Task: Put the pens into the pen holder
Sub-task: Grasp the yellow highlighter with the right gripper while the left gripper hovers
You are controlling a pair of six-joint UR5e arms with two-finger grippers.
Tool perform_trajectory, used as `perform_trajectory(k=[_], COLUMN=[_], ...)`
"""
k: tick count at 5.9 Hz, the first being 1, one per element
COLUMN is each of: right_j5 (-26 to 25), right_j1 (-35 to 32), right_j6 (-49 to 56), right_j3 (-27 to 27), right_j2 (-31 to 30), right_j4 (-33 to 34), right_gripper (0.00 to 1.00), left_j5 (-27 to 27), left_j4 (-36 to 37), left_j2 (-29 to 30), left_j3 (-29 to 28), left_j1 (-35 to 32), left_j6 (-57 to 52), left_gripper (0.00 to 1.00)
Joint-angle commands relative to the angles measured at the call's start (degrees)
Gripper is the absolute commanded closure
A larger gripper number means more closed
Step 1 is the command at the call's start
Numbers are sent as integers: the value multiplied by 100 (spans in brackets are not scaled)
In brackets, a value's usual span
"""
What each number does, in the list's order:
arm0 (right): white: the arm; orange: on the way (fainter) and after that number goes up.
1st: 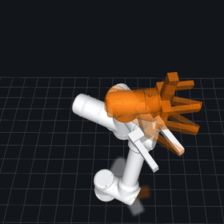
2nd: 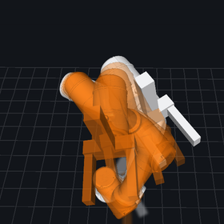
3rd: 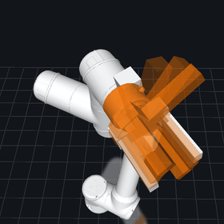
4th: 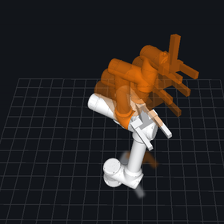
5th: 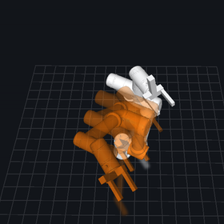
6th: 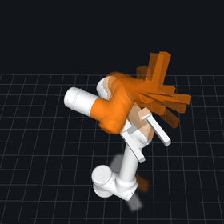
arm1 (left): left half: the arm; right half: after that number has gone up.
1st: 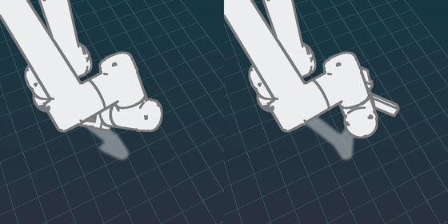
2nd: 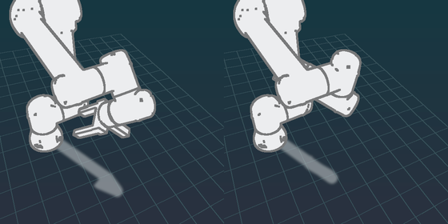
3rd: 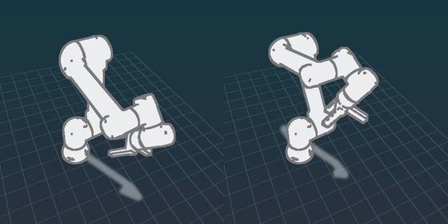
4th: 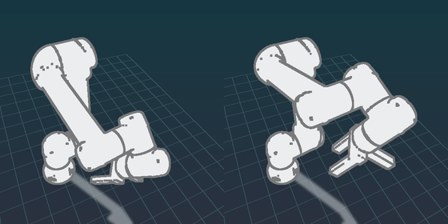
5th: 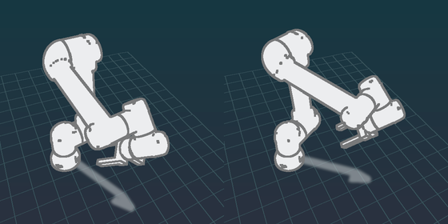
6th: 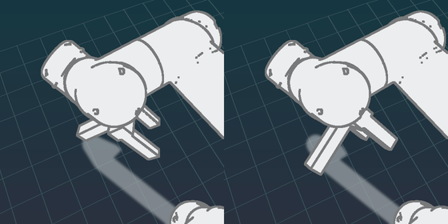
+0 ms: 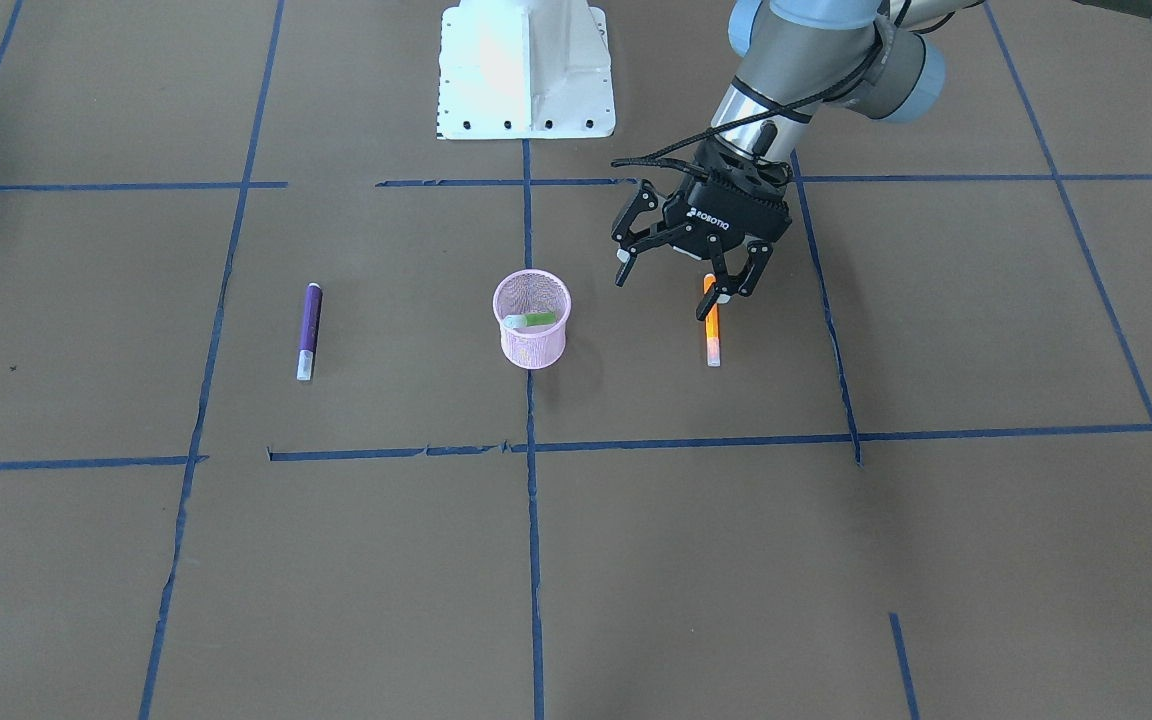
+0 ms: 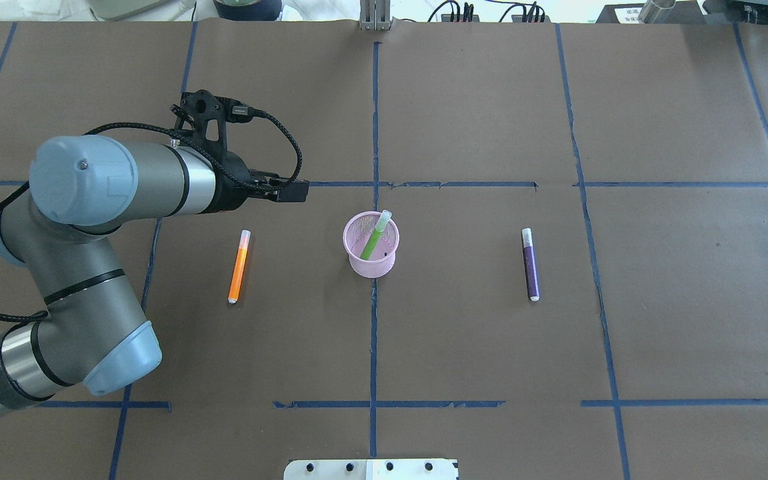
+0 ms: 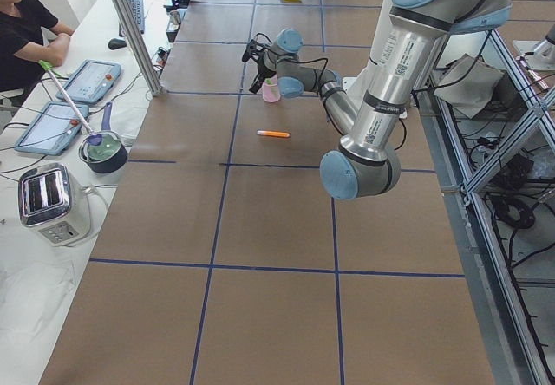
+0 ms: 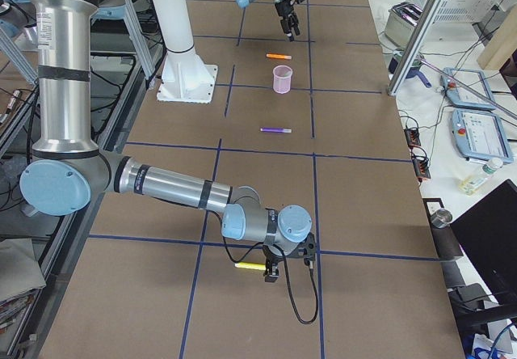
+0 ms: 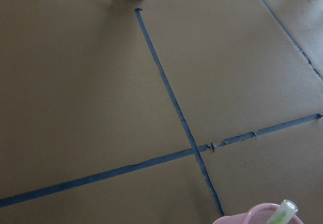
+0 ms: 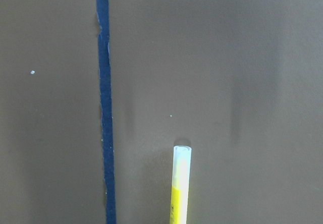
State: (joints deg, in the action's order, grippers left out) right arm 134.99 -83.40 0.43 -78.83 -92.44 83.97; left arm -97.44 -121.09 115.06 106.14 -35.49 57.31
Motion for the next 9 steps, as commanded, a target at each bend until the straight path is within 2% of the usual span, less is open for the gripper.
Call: perform_trajectory(k=[1, 5, 6, 7, 9], right_j5=[1, 18, 27, 44, 53], right_j1=[208, 429, 464, 517, 570], right_j6=[-25, -34, -95, -322, -333], right_j3=[252, 842, 861, 869, 878], right_j2=[112, 138, 147, 173, 174], right_j4=[-4, -267, -293, -302, -302], right_gripper=[3, 4, 8, 35, 38], left_j5=[-38, -56, -64, -64, -64], left_j4=[-2, 7, 7, 16, 16], left_j2=[-10, -36, -80, -80, -89], left_j3=[3, -41, -50, -32, 3], left_j1=[-19, -10, -10, -10, -19], left_j6=[9, 9, 0, 9, 9], left_gripper=[0, 0, 0, 0, 0])
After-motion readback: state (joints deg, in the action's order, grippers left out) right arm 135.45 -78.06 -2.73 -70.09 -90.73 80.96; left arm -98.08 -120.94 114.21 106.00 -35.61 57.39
